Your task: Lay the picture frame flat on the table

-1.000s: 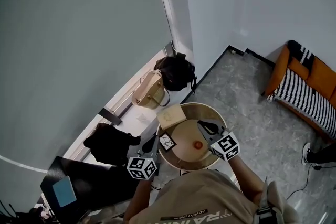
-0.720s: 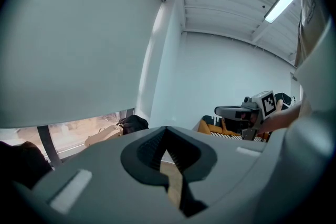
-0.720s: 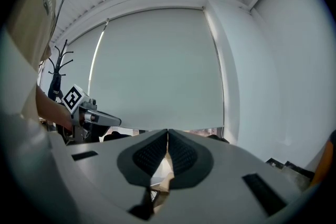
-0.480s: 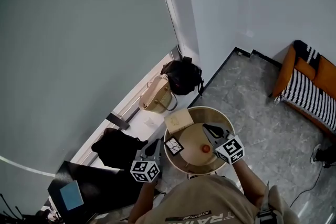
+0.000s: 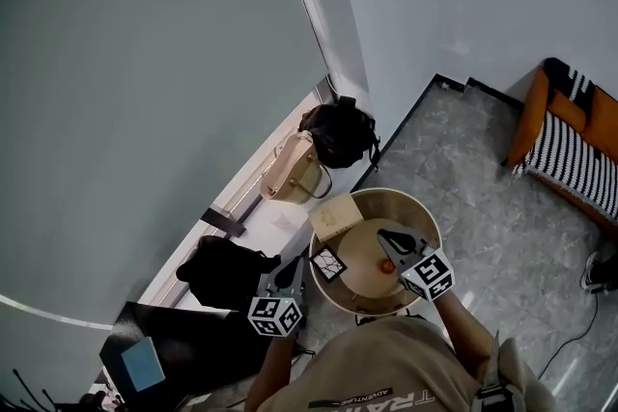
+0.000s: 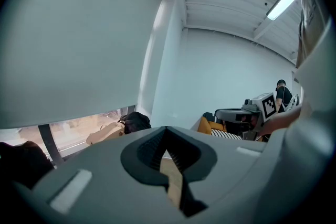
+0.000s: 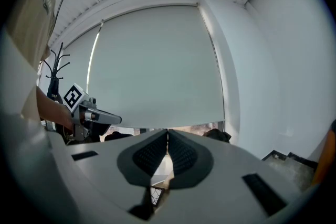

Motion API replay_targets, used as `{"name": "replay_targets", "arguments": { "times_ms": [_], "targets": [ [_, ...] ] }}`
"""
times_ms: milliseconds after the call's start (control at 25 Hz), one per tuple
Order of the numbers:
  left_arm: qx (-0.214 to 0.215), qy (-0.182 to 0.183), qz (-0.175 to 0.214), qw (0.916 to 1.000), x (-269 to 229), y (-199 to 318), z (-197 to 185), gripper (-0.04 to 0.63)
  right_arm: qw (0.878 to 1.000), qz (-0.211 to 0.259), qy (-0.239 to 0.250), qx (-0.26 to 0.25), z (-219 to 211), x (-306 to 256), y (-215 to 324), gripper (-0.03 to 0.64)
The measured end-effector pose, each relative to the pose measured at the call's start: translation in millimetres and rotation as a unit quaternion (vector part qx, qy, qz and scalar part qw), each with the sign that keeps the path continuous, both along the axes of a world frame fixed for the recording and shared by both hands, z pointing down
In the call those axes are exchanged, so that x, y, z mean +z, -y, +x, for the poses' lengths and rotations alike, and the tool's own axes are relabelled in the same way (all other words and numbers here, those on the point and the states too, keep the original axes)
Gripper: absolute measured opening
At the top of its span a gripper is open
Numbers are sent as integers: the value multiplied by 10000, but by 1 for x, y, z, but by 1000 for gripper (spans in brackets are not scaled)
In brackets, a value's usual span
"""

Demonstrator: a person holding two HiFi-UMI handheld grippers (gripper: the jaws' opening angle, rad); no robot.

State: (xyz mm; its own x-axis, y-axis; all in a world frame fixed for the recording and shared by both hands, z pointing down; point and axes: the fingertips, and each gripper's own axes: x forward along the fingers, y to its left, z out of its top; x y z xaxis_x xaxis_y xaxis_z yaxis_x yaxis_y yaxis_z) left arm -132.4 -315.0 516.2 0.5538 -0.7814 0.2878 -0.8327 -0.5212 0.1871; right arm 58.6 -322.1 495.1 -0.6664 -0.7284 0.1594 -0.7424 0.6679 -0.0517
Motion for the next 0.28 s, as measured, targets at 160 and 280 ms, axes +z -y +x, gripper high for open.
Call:
{"name": "replay_targets", "arguments": {
  "times_ms": [160, 280],
  "targets": [
    [-57, -48, -57, 10000, 6, 3, -7, 6, 9999, -88, -84, -73, -4, 8, 1, 6],
    [-54, -52, -79, 9999, 10, 8, -12, 6, 9999, 43, -131, -66, -9, 8, 5, 6]
  ]
}}
